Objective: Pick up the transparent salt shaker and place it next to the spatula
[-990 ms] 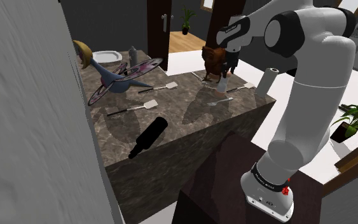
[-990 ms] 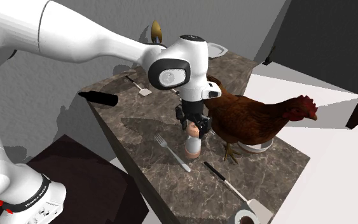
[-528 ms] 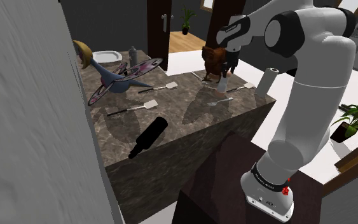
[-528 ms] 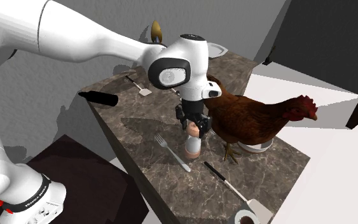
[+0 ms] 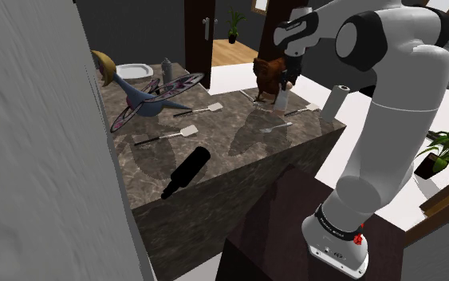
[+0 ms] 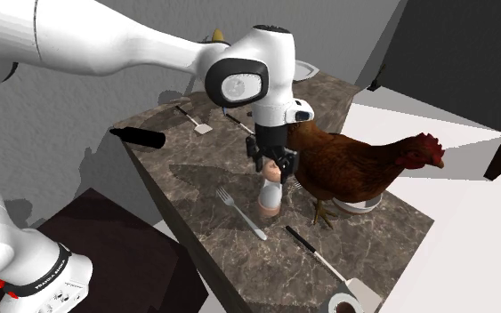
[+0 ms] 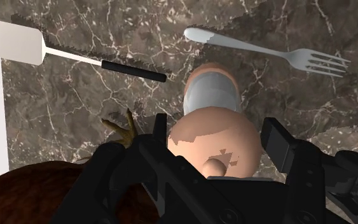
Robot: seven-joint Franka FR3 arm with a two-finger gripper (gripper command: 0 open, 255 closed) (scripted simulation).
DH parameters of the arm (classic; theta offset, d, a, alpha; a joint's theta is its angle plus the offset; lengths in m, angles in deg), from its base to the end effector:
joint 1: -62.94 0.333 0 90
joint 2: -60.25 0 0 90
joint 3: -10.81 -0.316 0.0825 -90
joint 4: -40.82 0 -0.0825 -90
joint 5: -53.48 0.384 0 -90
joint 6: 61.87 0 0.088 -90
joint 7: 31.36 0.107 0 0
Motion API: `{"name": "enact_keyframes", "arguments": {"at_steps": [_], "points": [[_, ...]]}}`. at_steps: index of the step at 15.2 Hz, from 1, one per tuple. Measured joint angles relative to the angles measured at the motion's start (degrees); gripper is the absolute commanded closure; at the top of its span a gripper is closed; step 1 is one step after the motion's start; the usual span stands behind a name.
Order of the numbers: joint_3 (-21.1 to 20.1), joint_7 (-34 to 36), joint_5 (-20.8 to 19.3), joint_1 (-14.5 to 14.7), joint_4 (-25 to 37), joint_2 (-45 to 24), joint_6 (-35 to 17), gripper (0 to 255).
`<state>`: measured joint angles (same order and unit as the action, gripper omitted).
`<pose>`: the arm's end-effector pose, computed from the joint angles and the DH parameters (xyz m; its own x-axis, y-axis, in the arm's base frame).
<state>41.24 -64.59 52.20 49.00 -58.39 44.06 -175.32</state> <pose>0.4675 -0.4233 0.4361 0.9812 -0.1723 -0.0870 -0.1596 -0.9777 0.1361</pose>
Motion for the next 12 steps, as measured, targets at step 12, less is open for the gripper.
{"name": "enact_keyframes", "arguments": {"at_steps": [12], "points": [[0.4,-0.5,-0.9,0.1,6.8,2.0,8.6,255]]}}
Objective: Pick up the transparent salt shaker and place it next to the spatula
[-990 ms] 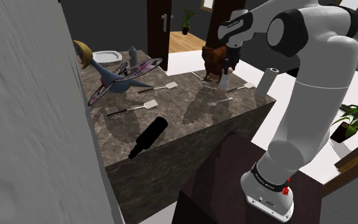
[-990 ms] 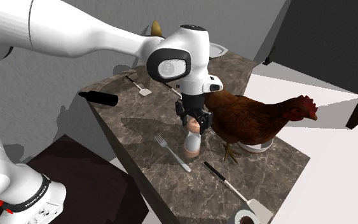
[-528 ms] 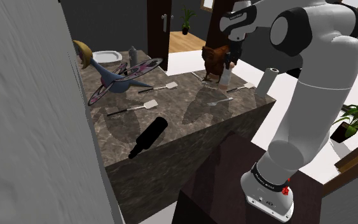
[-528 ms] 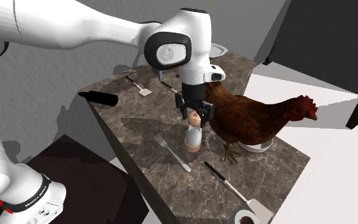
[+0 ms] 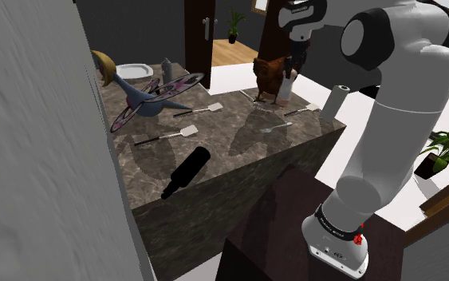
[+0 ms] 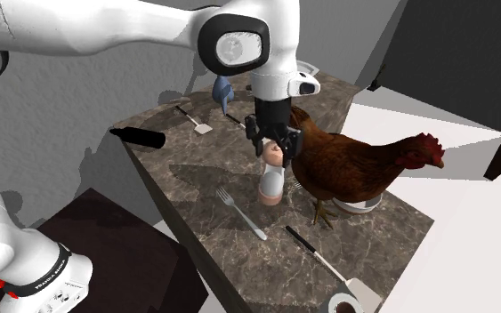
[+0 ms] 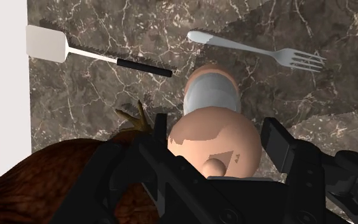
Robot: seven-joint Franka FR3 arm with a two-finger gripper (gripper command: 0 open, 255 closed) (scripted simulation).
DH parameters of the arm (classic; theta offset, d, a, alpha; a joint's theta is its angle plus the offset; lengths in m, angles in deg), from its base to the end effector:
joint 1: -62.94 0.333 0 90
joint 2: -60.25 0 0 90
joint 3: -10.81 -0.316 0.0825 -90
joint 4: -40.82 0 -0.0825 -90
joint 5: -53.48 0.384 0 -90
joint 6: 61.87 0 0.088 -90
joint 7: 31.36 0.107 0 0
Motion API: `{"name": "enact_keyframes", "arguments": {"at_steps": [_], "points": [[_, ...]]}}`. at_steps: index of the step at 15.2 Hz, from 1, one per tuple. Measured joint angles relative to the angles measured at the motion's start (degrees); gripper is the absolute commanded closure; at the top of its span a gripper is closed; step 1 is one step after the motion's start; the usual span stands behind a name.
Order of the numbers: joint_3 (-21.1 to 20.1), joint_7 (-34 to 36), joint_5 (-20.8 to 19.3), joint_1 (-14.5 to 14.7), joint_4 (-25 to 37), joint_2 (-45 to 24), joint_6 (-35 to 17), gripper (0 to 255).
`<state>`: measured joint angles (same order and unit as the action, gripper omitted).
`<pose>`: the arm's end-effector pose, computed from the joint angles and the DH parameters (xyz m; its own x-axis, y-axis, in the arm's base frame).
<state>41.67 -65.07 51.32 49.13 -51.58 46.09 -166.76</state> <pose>0.4653 -0.4227 0.4998 0.9812 -0.1723 -0.0869 -0.1597 -0.9777 0.1362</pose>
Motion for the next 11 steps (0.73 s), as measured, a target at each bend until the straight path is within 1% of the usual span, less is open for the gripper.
{"name": "enact_keyframes", "arguments": {"at_steps": [11], "points": [[0.2,-1.0,0.3,-0.5,9.0,-0.4,8.5,255]]}}
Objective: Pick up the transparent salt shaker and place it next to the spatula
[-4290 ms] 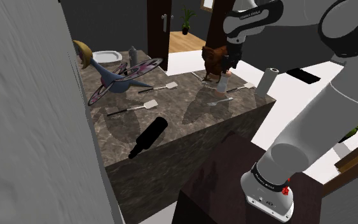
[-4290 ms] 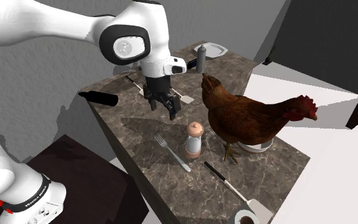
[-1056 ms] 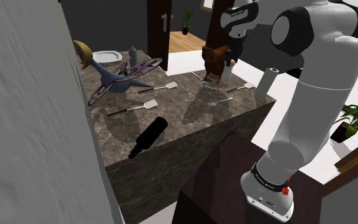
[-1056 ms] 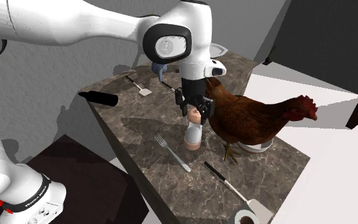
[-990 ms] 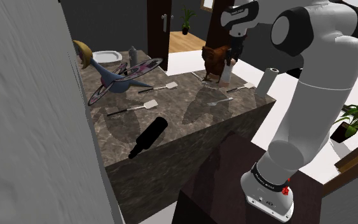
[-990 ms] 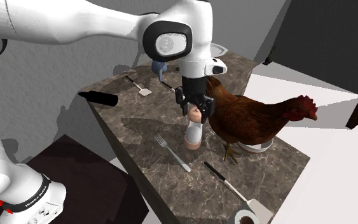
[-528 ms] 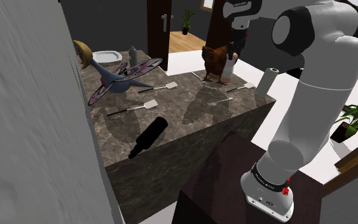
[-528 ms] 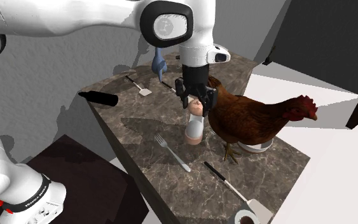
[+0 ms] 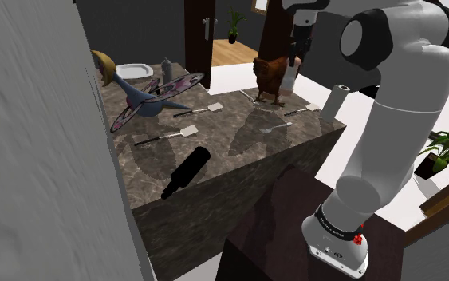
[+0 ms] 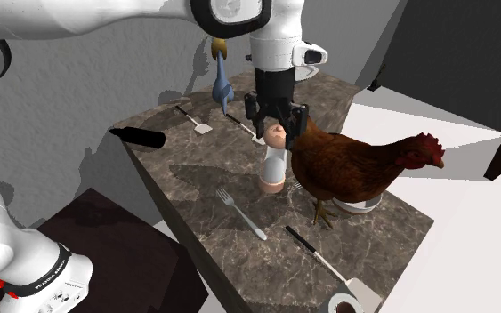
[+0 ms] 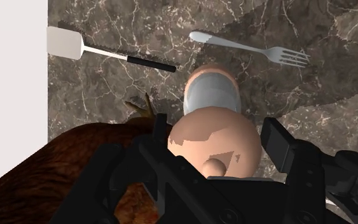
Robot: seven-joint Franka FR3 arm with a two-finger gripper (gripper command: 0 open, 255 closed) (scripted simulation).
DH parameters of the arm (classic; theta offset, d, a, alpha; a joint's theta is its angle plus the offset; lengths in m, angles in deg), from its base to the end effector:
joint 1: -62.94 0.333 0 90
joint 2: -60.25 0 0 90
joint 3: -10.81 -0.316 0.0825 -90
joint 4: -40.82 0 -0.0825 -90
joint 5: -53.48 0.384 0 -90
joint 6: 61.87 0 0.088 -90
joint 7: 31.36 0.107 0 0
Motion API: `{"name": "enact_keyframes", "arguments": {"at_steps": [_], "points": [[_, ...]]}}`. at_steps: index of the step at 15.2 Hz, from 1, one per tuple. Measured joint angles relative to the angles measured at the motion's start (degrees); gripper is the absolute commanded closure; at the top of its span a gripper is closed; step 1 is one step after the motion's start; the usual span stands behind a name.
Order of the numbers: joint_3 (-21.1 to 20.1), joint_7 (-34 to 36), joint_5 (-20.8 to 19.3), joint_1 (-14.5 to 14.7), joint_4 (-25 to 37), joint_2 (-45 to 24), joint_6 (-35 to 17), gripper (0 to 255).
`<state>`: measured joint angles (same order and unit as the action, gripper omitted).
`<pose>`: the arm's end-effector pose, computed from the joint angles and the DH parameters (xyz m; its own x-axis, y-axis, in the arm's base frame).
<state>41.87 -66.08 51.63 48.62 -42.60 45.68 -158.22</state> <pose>0.4662 -0.4222 0.5577 0.9812 -0.1723 -0.0871 -0.1596 -0.9777 0.1362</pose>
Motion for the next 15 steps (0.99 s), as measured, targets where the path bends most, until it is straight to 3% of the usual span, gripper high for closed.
{"name": "enact_keyframes", "arguments": {"at_steps": [15], "points": [[0.4,-2.7,2.4,-2.8,17.8,-4.5,13.6,255]]}}
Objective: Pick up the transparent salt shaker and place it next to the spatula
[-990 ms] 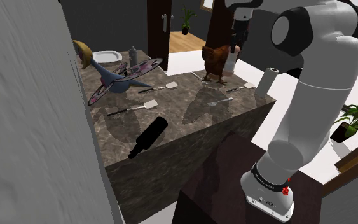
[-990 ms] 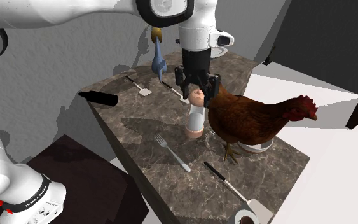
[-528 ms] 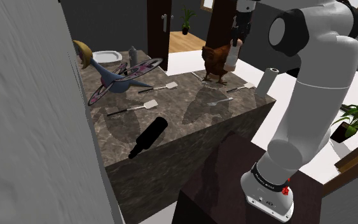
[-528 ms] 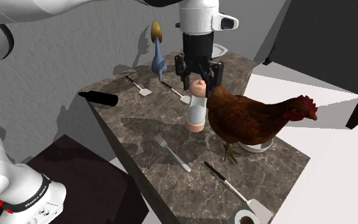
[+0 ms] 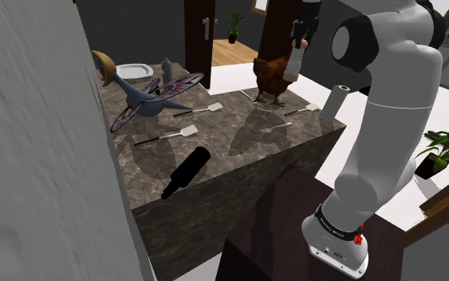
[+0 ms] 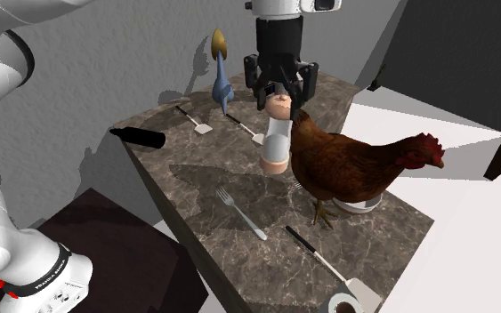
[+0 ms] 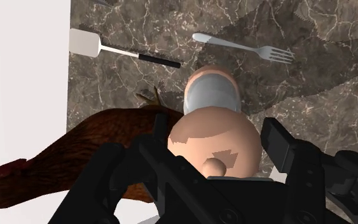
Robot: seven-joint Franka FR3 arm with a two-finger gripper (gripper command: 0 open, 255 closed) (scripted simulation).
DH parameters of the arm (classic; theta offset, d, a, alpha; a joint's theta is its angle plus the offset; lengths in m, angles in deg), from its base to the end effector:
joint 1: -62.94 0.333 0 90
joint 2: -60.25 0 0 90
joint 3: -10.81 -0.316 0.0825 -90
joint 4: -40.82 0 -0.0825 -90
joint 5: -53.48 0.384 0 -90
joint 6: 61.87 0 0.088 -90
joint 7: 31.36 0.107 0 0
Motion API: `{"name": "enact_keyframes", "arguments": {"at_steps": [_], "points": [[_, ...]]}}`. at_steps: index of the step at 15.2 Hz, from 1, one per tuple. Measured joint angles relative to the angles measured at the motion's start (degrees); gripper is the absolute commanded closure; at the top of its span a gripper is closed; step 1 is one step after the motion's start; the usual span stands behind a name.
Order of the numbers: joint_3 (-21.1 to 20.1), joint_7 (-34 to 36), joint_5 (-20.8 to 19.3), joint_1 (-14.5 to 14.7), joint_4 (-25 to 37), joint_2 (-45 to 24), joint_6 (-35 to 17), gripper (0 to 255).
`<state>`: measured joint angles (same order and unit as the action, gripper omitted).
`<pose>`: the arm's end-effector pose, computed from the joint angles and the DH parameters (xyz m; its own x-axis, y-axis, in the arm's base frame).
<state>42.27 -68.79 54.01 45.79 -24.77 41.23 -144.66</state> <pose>0.4651 -0.4232 0.6378 0.9812 -0.1725 -0.0869 -0.1598 -0.9777 0.1363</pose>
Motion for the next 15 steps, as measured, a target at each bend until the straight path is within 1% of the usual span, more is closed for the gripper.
{"name": "enact_keyframes", "arguments": {"at_steps": [3,4,5,8,9,10,15], "points": [[0.0,-0.5,0.8,-0.9,4.3,-1.5,2.9,255],[-0.1,0.1,0.4,-0.2,3.4,-0.8,2.7,255],[-0.2,1.0,-0.2,0.8,2.1,0.2,2.4,255],[-1.2,5.4,-2.5,5.2,-4.0,4.4,0.7,255],[-1.7,7.1,-3.7,6.9,-7.5,6.6,-0.6,255],[-2.2,8.8,-4.4,8.2,-9.5,7.9,-1.3,255],[-5.2,16.9,-6.9,13.5,-17.4,12.9,-3.6,255]]}}
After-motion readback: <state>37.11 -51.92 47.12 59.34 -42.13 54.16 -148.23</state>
